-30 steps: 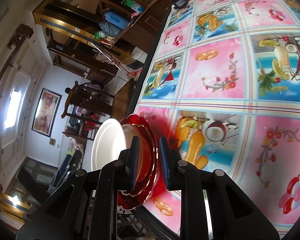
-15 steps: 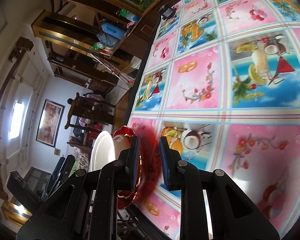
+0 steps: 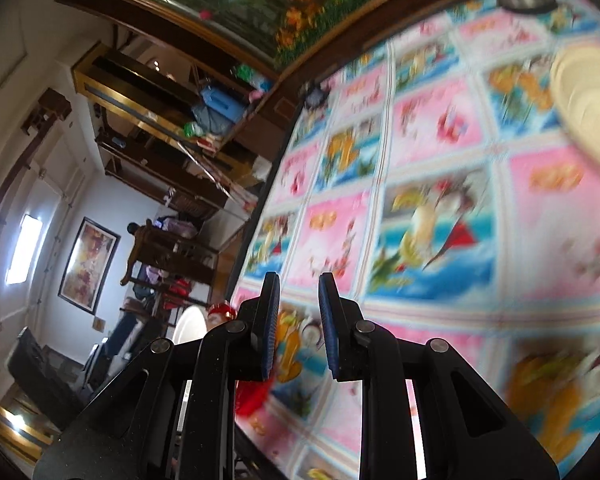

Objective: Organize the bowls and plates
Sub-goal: 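Move both grippers toward the beige plastic bowl beside the thermos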

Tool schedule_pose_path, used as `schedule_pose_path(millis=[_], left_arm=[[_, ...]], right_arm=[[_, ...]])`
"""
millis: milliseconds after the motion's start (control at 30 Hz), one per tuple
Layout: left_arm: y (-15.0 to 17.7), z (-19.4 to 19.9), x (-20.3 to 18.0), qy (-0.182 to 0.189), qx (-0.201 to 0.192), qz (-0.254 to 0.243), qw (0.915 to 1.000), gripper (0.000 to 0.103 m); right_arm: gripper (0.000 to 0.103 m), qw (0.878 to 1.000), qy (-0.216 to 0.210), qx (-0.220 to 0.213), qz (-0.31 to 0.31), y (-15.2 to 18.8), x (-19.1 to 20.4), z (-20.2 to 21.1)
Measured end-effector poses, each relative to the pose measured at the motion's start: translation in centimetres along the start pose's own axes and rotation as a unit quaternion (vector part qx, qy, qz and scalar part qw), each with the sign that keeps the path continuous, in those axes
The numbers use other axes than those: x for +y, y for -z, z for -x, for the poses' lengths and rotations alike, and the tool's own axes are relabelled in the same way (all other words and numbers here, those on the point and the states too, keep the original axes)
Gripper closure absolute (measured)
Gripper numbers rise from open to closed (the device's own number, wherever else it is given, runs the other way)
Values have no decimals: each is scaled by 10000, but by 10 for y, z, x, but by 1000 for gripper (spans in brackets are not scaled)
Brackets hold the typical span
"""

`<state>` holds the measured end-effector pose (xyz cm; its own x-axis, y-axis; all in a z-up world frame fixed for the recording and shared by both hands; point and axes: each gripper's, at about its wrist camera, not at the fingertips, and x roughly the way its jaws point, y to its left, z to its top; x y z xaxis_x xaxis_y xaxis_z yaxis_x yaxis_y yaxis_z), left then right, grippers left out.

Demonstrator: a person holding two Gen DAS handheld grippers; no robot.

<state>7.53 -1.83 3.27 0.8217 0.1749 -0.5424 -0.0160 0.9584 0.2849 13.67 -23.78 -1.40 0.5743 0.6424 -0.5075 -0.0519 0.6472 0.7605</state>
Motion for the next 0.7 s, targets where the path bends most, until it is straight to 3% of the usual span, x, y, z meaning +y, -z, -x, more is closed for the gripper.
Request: schedule_pose_path(millis=[333, 433, 567, 700], left_arm=[[-33, -4, -80, 349, -120, -561, 9977, 39], [-41, -9, -105, 377, -132, -736, 9965, 39], [-50, -18, -135, 441, -99, -937, 9946, 39], [-62, -32, -167, 697, -20, -1053, 9920, 37]], right_arm=[[83, 9919, 364, -1147, 405, -44, -42, 93], [83, 9883, 357, -1473, 157, -52, -72, 118], [62, 9794, 346, -1919, -534, -58, -124, 154], [63, 9784, 549, -1795, -867, -66, -153, 169]])
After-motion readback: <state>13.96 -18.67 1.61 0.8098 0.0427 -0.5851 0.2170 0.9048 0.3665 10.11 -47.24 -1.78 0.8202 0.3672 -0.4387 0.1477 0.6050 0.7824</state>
